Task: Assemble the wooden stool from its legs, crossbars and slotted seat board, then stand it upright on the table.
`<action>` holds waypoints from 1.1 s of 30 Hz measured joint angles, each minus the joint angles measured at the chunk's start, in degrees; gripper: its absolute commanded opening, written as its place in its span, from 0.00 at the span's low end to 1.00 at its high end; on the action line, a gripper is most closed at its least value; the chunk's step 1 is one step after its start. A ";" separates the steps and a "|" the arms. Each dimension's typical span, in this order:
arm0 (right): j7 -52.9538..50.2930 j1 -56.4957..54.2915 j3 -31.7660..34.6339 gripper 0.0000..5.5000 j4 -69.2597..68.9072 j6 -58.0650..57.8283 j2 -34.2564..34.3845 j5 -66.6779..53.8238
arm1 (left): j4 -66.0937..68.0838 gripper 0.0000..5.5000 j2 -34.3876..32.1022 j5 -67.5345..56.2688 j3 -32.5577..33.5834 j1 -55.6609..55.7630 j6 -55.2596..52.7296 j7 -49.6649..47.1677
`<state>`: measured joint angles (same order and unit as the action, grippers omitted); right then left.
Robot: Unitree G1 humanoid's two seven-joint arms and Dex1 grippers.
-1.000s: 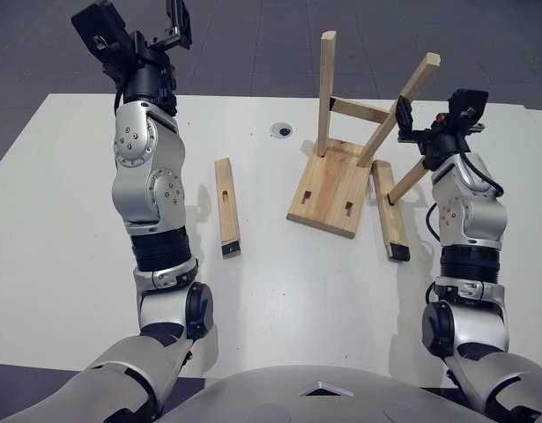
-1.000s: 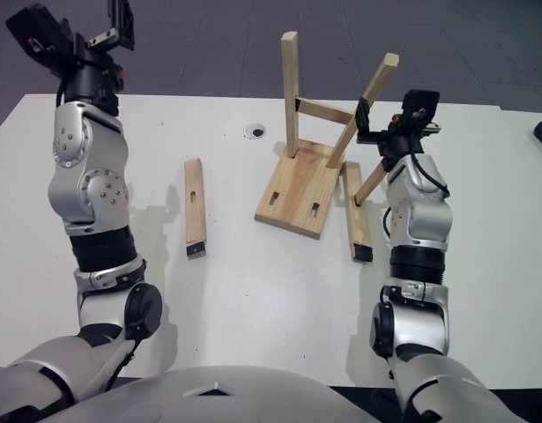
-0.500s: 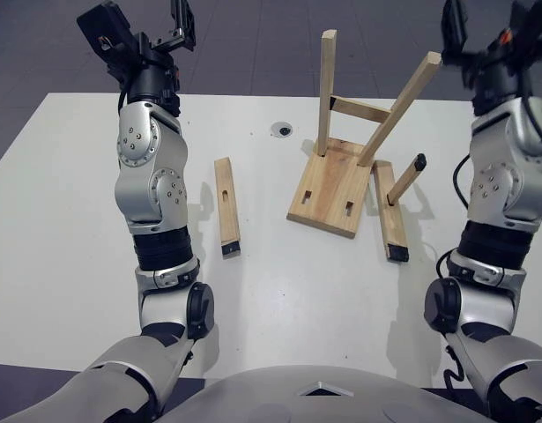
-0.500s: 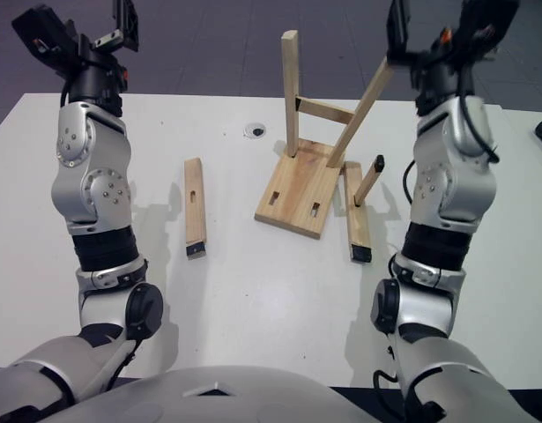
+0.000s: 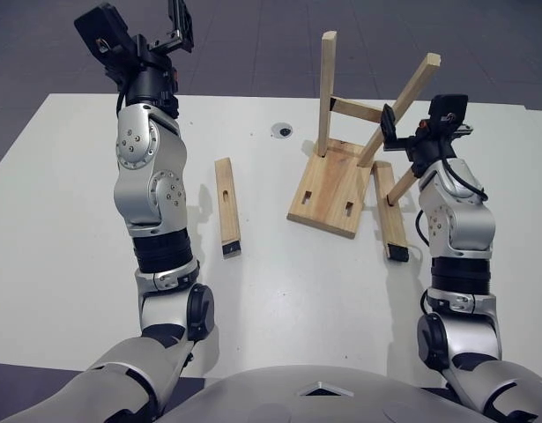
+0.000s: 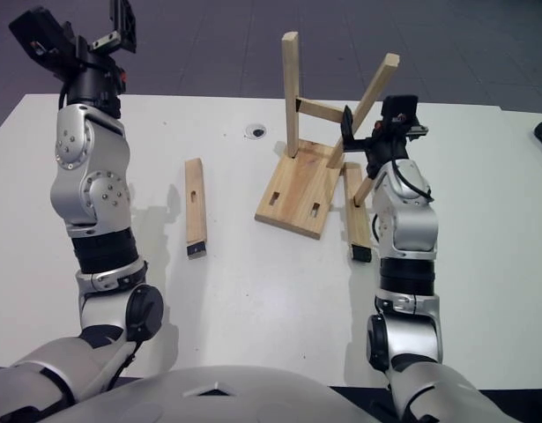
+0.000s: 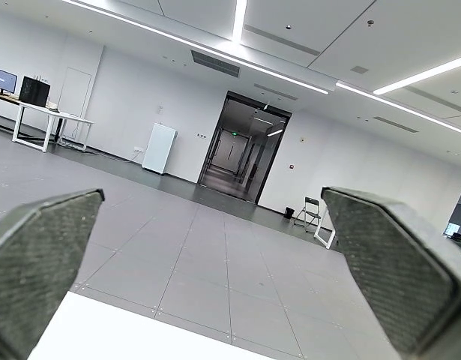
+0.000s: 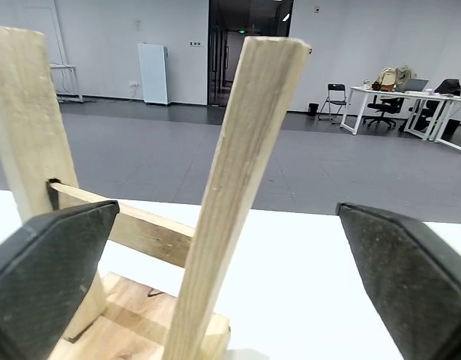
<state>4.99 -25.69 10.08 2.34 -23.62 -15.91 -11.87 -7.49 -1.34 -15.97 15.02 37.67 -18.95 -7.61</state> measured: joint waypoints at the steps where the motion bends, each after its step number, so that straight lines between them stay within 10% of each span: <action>1: 0.30 0.13 0.36 0.98 -0.14 0.48 0.02 -0.36 | 0.05 0.98 0.03 0.00 0.00 0.01 0.02 -0.02; 14: -3.40 4.86 8.63 0.98 -24.99 -7.93 -1.20 -7.26 | -0.75 0.98 0.30 0.40 -0.37 -1.88 0.26 -0.96; 33: -3.44 29.66 -1.50 0.94 -28.75 -28.62 -1.00 -2.80 | -4.55 0.98 1.23 1.15 -1.04 -5.95 0.06 -3.47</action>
<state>1.55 3.97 8.58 -26.41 -52.23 -16.91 -14.67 -12.04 -0.11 -14.83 13.98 31.73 -18.88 -11.08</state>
